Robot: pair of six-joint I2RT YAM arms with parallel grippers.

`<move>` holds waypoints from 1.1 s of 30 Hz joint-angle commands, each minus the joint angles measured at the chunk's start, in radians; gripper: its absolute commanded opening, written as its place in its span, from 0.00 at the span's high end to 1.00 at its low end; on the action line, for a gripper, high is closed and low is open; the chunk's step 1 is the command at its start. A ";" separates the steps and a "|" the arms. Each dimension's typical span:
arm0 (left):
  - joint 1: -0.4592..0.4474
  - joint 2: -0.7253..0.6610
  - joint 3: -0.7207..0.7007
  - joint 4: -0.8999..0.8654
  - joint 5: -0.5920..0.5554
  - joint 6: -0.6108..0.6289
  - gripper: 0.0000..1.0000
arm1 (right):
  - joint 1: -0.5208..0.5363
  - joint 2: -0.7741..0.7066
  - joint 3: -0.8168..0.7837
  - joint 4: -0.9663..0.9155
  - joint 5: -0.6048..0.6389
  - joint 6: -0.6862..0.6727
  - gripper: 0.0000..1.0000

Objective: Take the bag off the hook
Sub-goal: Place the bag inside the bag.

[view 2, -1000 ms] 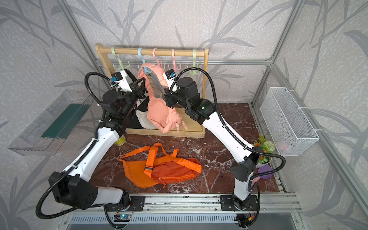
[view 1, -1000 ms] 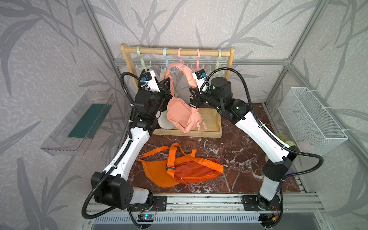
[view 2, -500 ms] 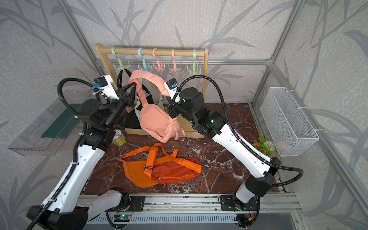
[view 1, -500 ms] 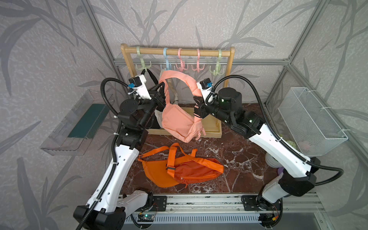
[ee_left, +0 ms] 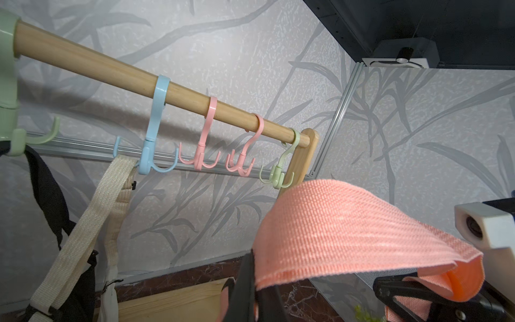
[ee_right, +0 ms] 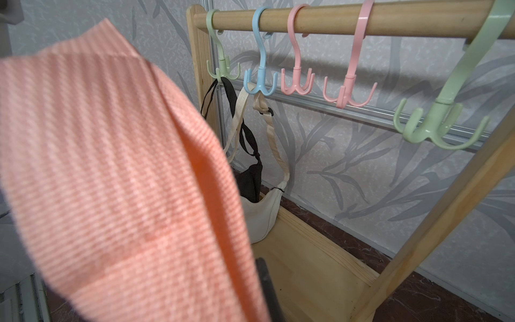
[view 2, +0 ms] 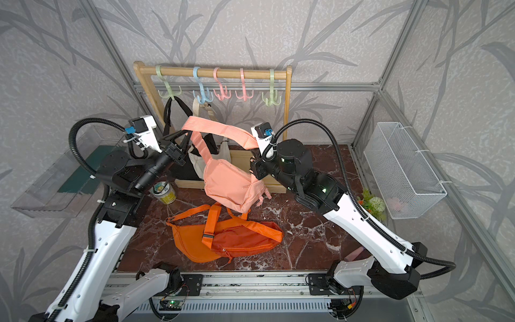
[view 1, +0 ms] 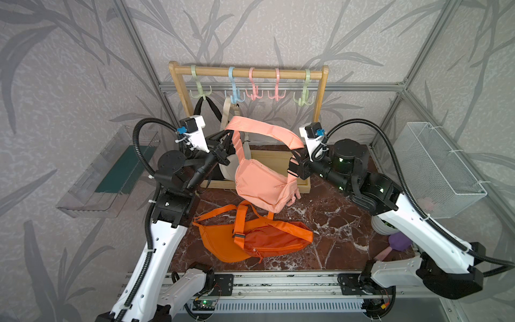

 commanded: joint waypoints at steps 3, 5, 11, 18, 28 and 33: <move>-0.013 -0.041 -0.006 -0.020 0.162 0.012 1.00 | 0.004 -0.093 -0.042 -0.010 -0.023 0.005 1.00; -0.020 -0.051 -0.007 -0.012 0.212 0.012 1.00 | 0.004 -0.122 -0.063 -0.017 -0.048 -0.002 1.00; -0.058 -0.060 0.029 -0.033 0.317 0.048 1.00 | 0.004 -0.196 -0.119 -0.044 -0.084 -0.003 1.00; -0.087 -0.048 0.072 -0.170 0.267 0.153 1.00 | 0.003 -0.270 -0.135 -0.112 -0.037 0.023 1.00; -0.111 -0.023 0.084 -0.185 0.353 0.182 1.00 | 0.004 -0.336 -0.086 -0.319 0.073 -0.001 1.00; -0.119 -0.012 0.078 -0.149 0.387 0.187 1.00 | 0.003 -0.342 -0.021 -0.391 0.124 -0.046 1.00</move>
